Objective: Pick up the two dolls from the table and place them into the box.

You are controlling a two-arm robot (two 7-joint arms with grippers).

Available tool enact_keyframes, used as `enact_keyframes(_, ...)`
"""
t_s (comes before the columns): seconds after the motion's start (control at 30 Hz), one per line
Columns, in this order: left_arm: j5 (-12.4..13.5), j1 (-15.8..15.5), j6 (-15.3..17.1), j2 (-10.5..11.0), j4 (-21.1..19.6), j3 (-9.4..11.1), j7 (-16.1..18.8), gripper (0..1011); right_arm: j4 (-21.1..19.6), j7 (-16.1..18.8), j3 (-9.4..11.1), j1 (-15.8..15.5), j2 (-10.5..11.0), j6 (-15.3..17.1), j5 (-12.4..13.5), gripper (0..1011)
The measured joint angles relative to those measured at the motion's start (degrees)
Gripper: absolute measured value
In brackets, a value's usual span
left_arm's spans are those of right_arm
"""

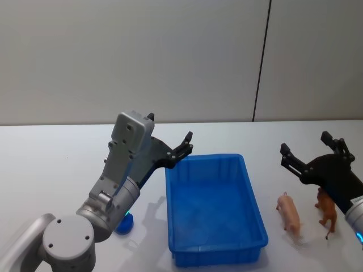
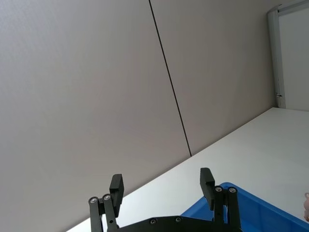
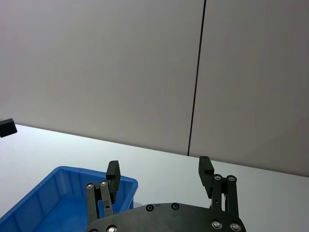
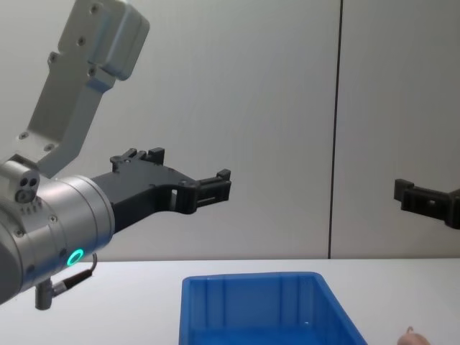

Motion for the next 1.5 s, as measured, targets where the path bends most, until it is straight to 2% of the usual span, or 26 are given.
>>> enact_keyframes(0.77,0.0,0.0,0.0,0.0,0.0,0.0,0.0,1001,0.1,0.1,0.1,0.0,0.1,0.1,0.2,1001)
enact_keyframes(1.13,0.0,0.0,0.0,0.0,0.0,0.0,0.0,1001,1.4,1.6,1.5,-0.5,1.6,1.7,2.8,1001)
enact_keyframes(1.5,0.0,0.0,0.0,0.0,0.0,0.0,0.0,1001,3.8,3.0,3.5,-1.7,4.2,5.2,5.9,1001)
